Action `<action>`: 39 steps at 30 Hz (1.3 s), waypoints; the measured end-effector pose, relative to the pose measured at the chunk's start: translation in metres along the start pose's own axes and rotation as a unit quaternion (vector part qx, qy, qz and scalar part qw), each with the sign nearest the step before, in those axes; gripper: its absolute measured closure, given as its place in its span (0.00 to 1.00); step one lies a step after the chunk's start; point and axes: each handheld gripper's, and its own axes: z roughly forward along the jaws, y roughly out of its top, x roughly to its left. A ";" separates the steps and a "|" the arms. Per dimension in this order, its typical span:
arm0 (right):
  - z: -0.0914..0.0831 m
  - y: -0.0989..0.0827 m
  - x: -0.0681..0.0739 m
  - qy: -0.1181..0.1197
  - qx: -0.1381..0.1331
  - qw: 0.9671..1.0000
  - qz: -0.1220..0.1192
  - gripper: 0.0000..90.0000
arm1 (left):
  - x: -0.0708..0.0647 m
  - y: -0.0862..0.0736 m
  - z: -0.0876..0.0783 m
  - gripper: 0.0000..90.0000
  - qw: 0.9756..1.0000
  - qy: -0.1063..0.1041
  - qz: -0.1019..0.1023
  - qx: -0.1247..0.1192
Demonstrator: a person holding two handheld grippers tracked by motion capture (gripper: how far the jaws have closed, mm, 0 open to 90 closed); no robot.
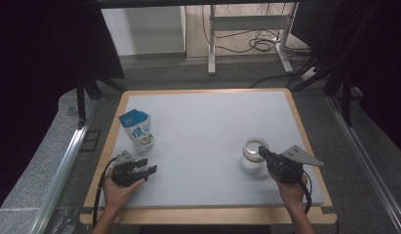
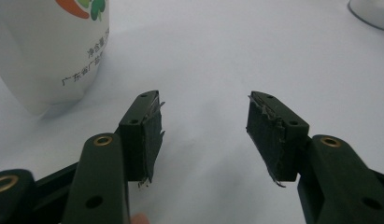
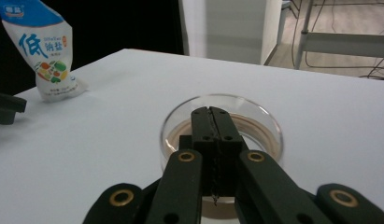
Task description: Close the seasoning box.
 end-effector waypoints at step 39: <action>-0.033 -0.043 -0.078 -0.064 0.044 0.996 0.045 0.57 | 0.000 0.002 0.003 0.49 1.000 -0.007 -0.002 -0.006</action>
